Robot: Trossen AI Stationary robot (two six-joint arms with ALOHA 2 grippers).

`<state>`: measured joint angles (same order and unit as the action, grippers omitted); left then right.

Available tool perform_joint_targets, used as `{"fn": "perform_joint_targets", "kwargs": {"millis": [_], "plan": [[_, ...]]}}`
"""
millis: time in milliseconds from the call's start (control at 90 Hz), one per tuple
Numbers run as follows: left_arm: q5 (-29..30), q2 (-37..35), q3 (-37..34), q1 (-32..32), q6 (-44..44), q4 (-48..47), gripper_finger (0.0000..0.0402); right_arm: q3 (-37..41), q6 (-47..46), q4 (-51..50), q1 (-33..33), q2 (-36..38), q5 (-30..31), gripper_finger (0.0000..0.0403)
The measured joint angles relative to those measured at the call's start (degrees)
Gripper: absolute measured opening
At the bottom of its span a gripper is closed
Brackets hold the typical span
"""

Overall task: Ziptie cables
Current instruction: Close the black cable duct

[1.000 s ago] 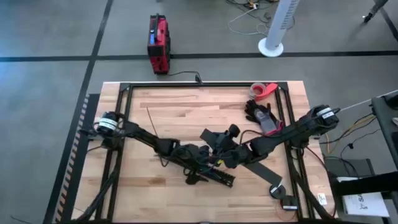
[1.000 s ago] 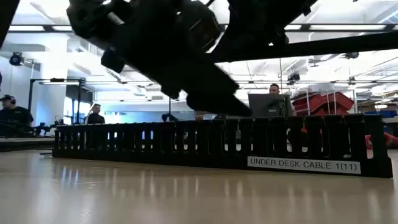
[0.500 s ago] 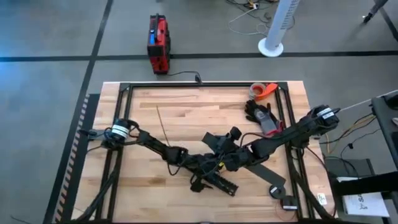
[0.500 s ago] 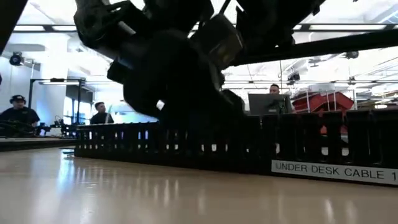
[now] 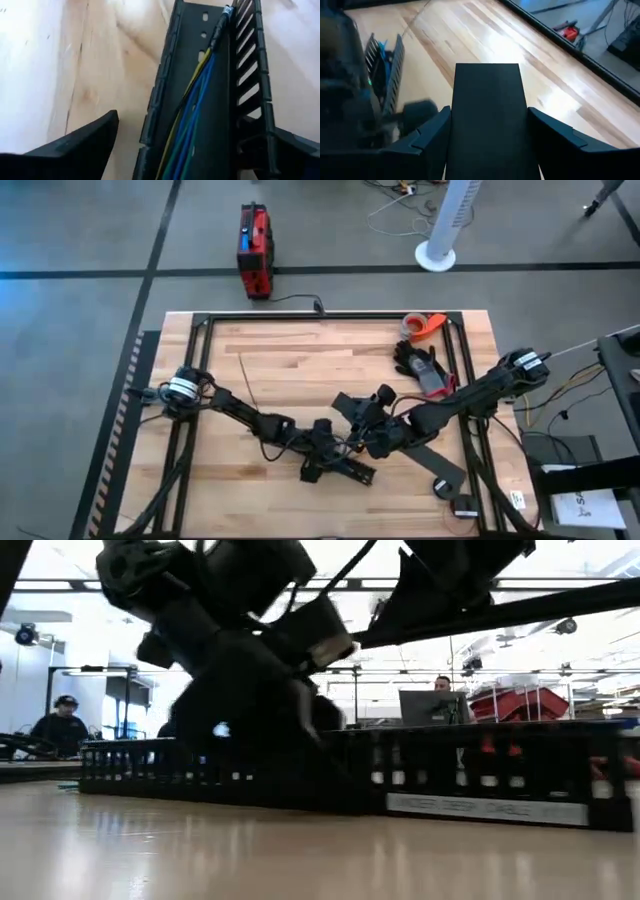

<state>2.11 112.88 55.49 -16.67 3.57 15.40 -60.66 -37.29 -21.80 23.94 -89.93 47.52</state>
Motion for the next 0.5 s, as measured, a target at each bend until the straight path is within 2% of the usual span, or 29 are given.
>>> {"fn": "perform_joint_targets", "kwargs": {"millis": [178, 300, 389, 500], "plan": [[0.8, -9.6, -10.1, 0.2, 1.6, -1.6, 0.0271, 0.0, -1.3, -1.4, 0.2, 0.1, -4.1, 0.0218], [5.8, -18.3, -18.8, 0.2, 3.6, -2.5, 0.0232, 0.0, -2.2, -1.3, 0.2, -0.5, -7.6, 0.0218], [9.0, -24.8, -25.3, 0.3, 5.7, -2.3, 0.0219, 0.0, -2.3, -0.7, 0.5, -1.0, -8.6, 0.0218], [9.1, -32.1, -32.1, 0.2, 8.1, -2.4, 0.0228, 0.0, -2.3, 0.6, 0.7, -1.0, -8.6, 0.0218]]}}
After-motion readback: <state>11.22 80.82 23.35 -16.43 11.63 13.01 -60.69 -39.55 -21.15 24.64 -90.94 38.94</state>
